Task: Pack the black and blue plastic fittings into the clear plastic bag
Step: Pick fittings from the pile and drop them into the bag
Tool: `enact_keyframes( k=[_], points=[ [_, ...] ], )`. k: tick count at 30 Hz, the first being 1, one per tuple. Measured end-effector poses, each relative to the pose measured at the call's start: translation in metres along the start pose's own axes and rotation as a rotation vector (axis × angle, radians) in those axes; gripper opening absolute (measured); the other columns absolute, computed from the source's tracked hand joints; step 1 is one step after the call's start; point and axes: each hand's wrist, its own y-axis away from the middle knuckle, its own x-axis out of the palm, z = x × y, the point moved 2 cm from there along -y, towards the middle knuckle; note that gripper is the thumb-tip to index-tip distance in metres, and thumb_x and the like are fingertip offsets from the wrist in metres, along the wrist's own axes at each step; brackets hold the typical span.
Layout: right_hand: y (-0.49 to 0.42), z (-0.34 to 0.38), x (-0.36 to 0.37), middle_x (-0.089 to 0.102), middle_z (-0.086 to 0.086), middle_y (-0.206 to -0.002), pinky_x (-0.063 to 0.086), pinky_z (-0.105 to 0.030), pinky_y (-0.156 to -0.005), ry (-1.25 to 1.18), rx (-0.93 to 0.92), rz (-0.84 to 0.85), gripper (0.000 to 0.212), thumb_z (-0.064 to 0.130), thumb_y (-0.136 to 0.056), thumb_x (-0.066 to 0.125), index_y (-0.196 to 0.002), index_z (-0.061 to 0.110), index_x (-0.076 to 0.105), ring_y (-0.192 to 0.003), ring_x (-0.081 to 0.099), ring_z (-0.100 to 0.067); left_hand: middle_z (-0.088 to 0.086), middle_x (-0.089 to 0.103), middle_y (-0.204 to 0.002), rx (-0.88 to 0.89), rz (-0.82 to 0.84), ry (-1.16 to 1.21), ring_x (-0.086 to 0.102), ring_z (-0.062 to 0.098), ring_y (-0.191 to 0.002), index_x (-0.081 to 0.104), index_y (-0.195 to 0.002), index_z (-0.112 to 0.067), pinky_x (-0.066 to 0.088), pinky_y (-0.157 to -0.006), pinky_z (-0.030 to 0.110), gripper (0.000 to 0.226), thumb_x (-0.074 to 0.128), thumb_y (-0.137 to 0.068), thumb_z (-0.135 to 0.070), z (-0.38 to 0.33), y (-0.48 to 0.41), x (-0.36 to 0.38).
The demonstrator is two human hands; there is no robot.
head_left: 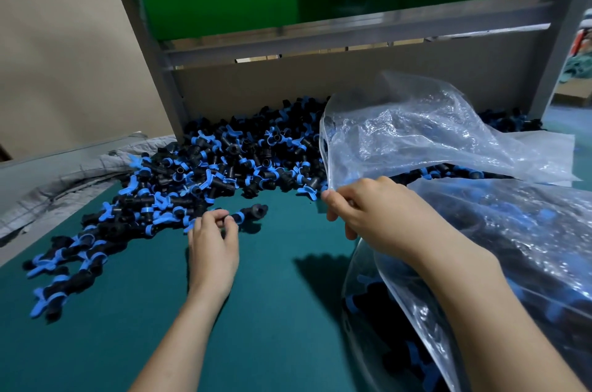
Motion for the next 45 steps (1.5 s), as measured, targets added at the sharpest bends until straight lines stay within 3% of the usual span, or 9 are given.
enact_keyframes(
  k=[3, 5, 7, 11, 14, 18, 27, 37, 45],
  points=[
    [-0.001, -0.002, 0.002, 0.071, 0.010, -0.070, 0.052, -0.031, -0.072, 0.021, -0.011, 0.022, 0.041, 0.052, -0.101, 0.037, -0.086, 0.025, 0.064, -0.076, 0.065, -0.013, -0.004, 0.062, -0.093, -0.040, 0.060, 0.345, 0.055, 0.010, -0.078, 0.059, -0.102, -0.027, 0.045, -0.067, 0.021, 0.008, 0.051, -0.100, -0.029, -0.007, 0.018, -0.005],
    [-0.002, -0.003, 0.004, 0.071, 0.007, -0.086, 0.053, -0.036, -0.078, 0.042, -0.025, 0.038, 0.031, 0.051, -0.101, 0.038, -0.092, 0.029, 0.058, -0.085, 0.064, -0.020, -0.012, 0.063, -0.086, -0.058, 0.077, 0.466, 0.056, -0.003, -0.071, 0.061, -0.099, -0.028, 0.041, -0.060, 0.008, 0.008, 0.053, -0.100, -0.026, -0.014, 0.032, -0.004],
    [-0.002, -0.003, 0.005, 0.067, 0.006, -0.098, 0.051, -0.038, -0.083, 0.040, -0.023, 0.077, 0.022, 0.049, -0.100, 0.042, -0.111, 0.036, 0.057, -0.093, 0.061, -0.022, -0.015, 0.061, -0.078, -0.067, 0.109, 0.552, 0.054, -0.001, -0.069, 0.063, -0.098, -0.026, 0.040, -0.060, 0.008, 0.010, 0.054, -0.099, -0.024, -0.022, 0.046, -0.001],
    [-0.002, -0.003, 0.006, 0.061, 0.011, -0.101, 0.049, -0.038, -0.089, 0.064, -0.025, 0.156, 0.033, 0.044, -0.100, 0.050, -0.131, 0.033, 0.051, -0.100, 0.056, -0.018, -0.019, 0.063, -0.075, -0.028, 0.183, 0.654, 0.055, -0.001, -0.070, 0.065, -0.098, -0.024, 0.045, -0.067, 0.014, 0.011, 0.054, -0.099, -0.020, -0.044, 0.062, 0.006],
    [-0.002, -0.004, 0.006, 0.064, 0.007, -0.109, 0.049, -0.039, -0.090, 0.085, -0.030, 0.158, 0.030, 0.040, -0.100, 0.051, -0.128, 0.032, 0.055, -0.103, 0.057, -0.018, -0.024, 0.064, -0.074, 0.010, 0.210, 0.687, 0.052, -0.002, -0.066, 0.065, -0.096, -0.025, 0.043, -0.064, 0.010, 0.012, 0.055, -0.099, -0.019, -0.051, 0.070, 0.006],
    [-0.002, -0.005, 0.007, 0.066, 0.005, -0.102, 0.050, -0.039, -0.088, 0.090, -0.035, 0.158, 0.020, 0.037, -0.100, 0.053, -0.116, 0.032, 0.063, -0.096, 0.059, -0.018, -0.024, 0.060, -0.067, 0.029, 0.211, 0.710, 0.047, -0.003, -0.060, 0.065, -0.097, -0.024, 0.040, -0.059, 0.010, 0.012, 0.055, -0.098, -0.018, -0.053, 0.071, 0.004],
    [-0.003, -0.006, 0.009, 0.066, 0.008, -0.100, 0.051, -0.040, -0.087, 0.086, -0.052, 0.146, 0.017, 0.039, -0.099, 0.054, -0.112, 0.034, 0.063, -0.092, 0.058, -0.017, -0.027, 0.062, -0.071, 0.039, 0.216, 0.690, 0.050, -0.005, -0.062, 0.064, -0.098, -0.024, 0.038, -0.060, 0.007, 0.012, 0.055, -0.099, -0.017, -0.052, 0.070, 0.003],
    [-0.002, -0.005, 0.008, 0.068, 0.003, -0.108, 0.051, -0.040, -0.088, 0.097, -0.073, 0.157, 0.025, 0.036, -0.103, 0.046, -0.116, 0.028, 0.066, -0.099, 0.061, -0.019, -0.025, 0.067, -0.081, -0.006, 0.222, 0.654, 0.060, -0.002, -0.081, 0.066, -0.093, -0.026, 0.045, -0.075, 0.009, 0.012, 0.055, -0.098, -0.029, -0.049, 0.068, 0.005],
    [-0.003, -0.006, 0.008, 0.065, -0.002, -0.088, 0.048, -0.041, -0.076, 0.115, -0.069, 0.166, 0.029, 0.033, -0.105, 0.040, -0.103, 0.020, 0.066, -0.081, 0.058, -0.022, -0.021, 0.066, -0.070, 0.008, 0.238, 0.640, 0.058, -0.005, -0.069, 0.067, -0.090, -0.019, 0.044, -0.068, 0.009, 0.020, 0.052, -0.100, -0.029, -0.049, 0.067, 0.003]
  ],
)
